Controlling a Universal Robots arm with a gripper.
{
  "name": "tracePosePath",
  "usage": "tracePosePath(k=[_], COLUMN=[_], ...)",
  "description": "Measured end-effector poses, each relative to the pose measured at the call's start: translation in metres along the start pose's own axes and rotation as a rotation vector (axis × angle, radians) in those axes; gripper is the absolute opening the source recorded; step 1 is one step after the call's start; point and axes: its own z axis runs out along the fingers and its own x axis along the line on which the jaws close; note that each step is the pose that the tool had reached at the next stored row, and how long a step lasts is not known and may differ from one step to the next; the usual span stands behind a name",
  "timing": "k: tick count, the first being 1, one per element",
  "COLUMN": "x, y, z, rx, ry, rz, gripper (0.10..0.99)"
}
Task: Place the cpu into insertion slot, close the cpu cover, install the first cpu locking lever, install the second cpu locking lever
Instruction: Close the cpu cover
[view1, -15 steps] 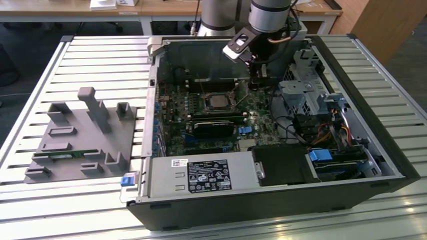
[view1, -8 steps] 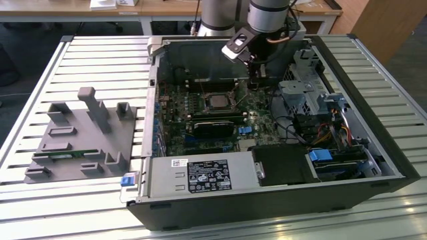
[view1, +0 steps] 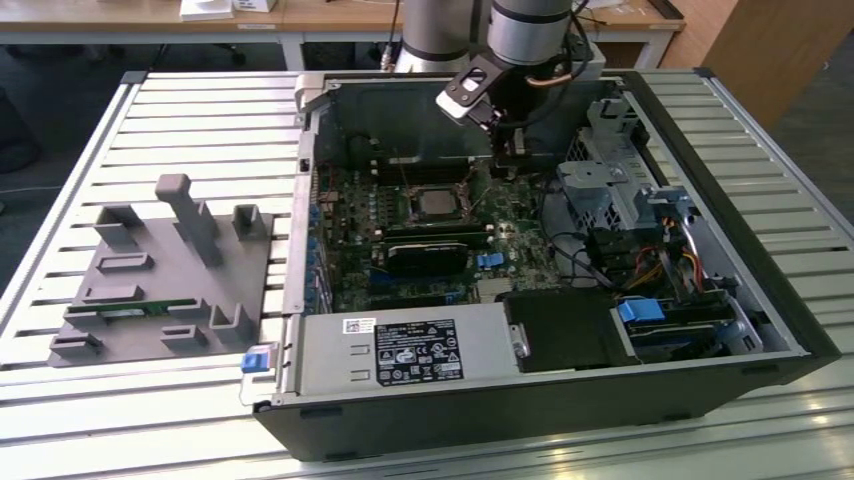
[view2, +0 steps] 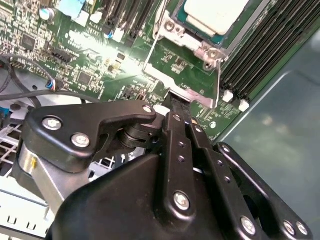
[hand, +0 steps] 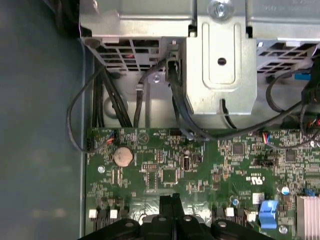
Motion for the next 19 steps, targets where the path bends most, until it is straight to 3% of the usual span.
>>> tracePosePath(k=[19], x=[-0.0005], y=[-0.0318], z=[-0.0005], rx=[0.000], ry=[0.0000], rz=[0.000], gripper=[0.106])
